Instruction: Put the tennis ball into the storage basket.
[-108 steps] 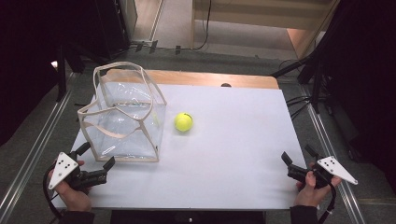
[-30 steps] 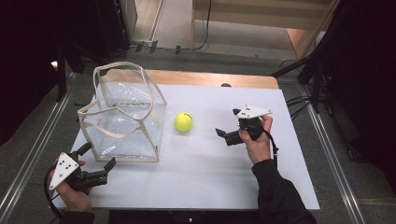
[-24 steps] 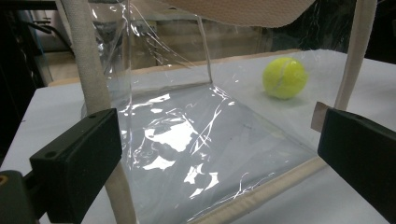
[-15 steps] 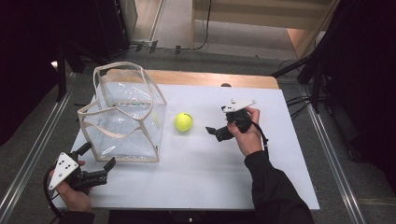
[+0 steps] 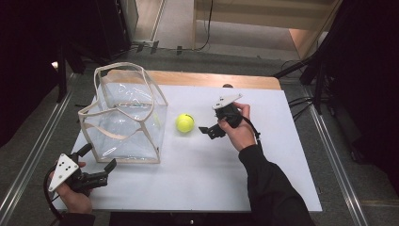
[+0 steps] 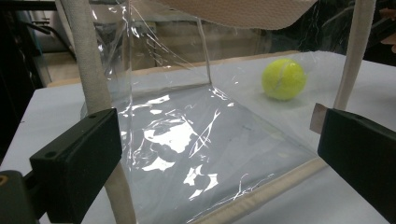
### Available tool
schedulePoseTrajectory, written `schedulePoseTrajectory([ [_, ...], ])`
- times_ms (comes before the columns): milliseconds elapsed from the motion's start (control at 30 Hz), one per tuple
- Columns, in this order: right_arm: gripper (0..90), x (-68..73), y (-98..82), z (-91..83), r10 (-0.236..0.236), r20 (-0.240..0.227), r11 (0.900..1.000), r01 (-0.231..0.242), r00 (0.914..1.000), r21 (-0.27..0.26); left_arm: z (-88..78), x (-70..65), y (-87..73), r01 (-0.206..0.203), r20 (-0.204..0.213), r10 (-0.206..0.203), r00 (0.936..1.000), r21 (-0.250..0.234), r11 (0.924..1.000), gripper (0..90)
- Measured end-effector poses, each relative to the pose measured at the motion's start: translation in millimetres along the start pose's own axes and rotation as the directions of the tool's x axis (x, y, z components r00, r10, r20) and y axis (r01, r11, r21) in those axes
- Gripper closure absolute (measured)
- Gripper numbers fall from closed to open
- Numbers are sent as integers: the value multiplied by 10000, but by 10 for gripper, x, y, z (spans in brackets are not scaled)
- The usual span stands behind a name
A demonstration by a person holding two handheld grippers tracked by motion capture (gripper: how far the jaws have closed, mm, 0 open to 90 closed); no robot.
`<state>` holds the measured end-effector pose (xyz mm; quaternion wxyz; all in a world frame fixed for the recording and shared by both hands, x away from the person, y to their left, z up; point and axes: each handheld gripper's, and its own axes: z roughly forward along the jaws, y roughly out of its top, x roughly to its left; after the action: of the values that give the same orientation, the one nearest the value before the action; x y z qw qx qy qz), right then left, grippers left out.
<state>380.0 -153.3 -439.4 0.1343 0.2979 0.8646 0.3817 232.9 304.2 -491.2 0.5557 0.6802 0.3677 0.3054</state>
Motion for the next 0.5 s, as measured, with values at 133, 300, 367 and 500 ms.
schedulePoseTrajectory([
  [133,0,3,74,73,-120,-23,9994,120,9999,314,2,-1,-1,66,12,-66,10000,-84,9999,0],
  [300,0,-10,169,165,-289,-102,9974,296,9995,661,-4,3,-1,61,10,-61,10000,-77,10000,0],
  [367,0,-15,204,203,-293,-145,9961,304,9995,830,-6,2,-1,68,11,-68,10000,-72,10000,0],
  [500,0,-27,253,295,-389,-231,9918,414,9990,1207,-10,6,0,48,29,-48,10000,-65,10000,0],
])
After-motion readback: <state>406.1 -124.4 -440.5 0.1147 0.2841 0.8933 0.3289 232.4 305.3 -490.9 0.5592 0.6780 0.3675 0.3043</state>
